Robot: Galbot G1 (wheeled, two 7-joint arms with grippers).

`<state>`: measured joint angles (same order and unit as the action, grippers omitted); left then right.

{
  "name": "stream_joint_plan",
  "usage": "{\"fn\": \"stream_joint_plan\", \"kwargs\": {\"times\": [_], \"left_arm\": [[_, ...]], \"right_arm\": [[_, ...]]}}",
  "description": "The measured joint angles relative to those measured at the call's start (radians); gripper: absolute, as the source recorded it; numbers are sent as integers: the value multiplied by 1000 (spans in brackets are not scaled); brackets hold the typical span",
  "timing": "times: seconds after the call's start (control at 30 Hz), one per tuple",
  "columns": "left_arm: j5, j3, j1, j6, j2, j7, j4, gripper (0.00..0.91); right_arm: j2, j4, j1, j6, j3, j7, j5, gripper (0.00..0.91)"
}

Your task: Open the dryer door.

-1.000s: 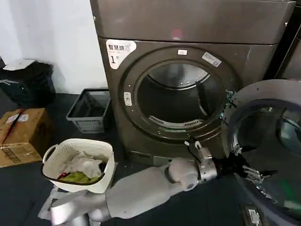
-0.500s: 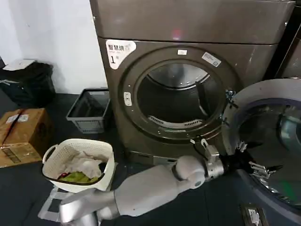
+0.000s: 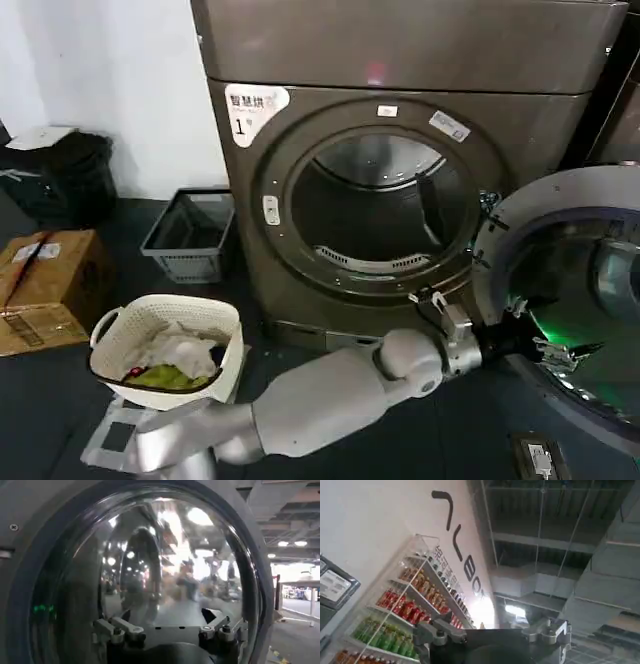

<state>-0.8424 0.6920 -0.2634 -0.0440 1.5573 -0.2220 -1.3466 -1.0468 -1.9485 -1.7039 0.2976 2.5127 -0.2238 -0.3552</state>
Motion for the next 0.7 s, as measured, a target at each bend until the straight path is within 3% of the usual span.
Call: {"fn": "stream_joint_plan", "kwargs": {"times": [0.7], "left_arm": [[10, 30, 19, -11, -34, -5, -28, 907]], "right_arm": [[9, 5, -6, -1, 16, -7, -3, 907]]}}
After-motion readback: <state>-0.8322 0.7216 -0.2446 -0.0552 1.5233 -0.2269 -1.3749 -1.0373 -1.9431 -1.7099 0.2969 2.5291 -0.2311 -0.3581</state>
